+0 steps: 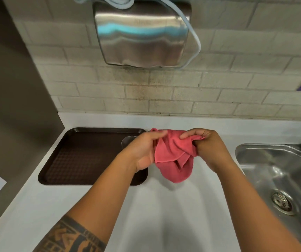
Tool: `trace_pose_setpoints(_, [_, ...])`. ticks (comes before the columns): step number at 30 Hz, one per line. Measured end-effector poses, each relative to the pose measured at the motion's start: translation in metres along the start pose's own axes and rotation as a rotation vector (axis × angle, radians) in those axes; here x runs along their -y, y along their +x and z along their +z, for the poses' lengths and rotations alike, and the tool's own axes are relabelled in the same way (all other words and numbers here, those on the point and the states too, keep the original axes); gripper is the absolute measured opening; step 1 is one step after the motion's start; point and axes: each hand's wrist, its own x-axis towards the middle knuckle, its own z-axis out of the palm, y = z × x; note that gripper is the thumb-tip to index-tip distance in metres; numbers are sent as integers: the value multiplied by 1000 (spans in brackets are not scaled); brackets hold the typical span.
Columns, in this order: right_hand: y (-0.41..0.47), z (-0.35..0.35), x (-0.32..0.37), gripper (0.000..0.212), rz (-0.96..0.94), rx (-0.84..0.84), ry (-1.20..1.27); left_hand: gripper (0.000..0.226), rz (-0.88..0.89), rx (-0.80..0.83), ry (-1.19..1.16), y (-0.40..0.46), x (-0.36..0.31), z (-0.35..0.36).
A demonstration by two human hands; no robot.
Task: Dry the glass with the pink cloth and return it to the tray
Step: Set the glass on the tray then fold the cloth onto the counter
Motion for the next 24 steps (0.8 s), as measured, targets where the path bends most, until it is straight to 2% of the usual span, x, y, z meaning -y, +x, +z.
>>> trace_pose_setpoints(2, [1,9,-3,54,-10,-62,-51,23,83,-153,129,13,9,4])
trace_pose_setpoints(8, [11,16,-16,52,84,-108,-20,25,125,-383,346,31,18,-5])
trace_pose_setpoints(12, [27,13,-41,55,213,-4,65,40,143,-516,804,46,24,-14])
trace_pose_setpoints(15, [34,4,-73,67,352,10,-121,67,-13,-500,1145,49,43,-17])
trace_pose_setpoints(18, [29,-2,-100,71,368,-63,-381,87,-88,-442,1310,46,77,-18])
trace_pose_setpoints(22, [11,18,-122,45,262,-103,-570,69,-70,-409,1585,45,115,-15])
trace_pose_setpoints(24, [3,34,-124,37,154,-46,-655,65,-24,-417,1745,49,122,-14])
